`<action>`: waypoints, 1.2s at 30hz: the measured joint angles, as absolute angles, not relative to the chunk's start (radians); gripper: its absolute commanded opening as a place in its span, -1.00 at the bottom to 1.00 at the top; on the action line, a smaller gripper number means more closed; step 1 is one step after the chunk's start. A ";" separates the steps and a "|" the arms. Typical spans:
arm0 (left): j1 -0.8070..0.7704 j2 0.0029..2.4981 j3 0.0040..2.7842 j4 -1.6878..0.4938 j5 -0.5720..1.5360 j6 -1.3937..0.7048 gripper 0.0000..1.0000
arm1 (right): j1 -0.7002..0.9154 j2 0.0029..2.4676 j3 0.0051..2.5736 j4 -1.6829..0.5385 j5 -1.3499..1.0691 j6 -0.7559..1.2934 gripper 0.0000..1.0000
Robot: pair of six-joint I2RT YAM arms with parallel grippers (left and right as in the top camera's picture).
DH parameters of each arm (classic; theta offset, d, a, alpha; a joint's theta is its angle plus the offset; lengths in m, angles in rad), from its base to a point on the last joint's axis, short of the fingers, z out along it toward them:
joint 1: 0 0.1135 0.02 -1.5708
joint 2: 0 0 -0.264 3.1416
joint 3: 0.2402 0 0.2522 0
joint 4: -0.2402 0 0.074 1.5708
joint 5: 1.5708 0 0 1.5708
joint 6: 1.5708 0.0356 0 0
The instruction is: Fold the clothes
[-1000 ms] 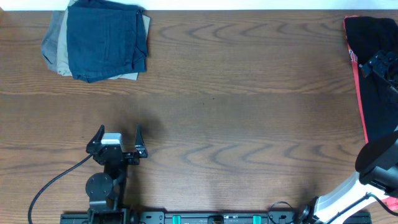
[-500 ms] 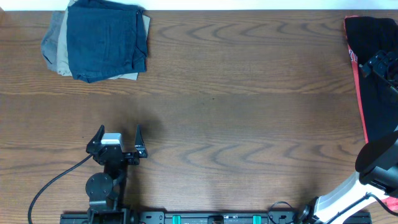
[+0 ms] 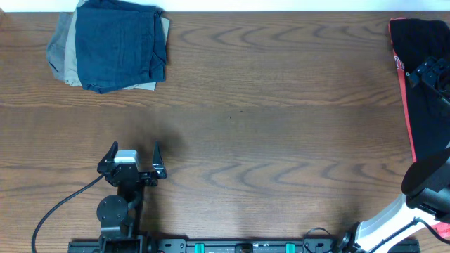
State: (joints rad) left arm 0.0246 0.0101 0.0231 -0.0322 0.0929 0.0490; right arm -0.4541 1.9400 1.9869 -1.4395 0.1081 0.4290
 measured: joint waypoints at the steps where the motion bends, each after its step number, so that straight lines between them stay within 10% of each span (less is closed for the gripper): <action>1: 0.025 0.010 0.023 -0.032 0.093 0.049 0.96 | -0.454 1.939 1.987 -1.439 0.108 0.429 0.99; 36: 0.025 0.010 0.023 -0.033 0.089 0.049 0.96 | 0.016 1.142 1.837 -1.390 0.105 0.437 0.98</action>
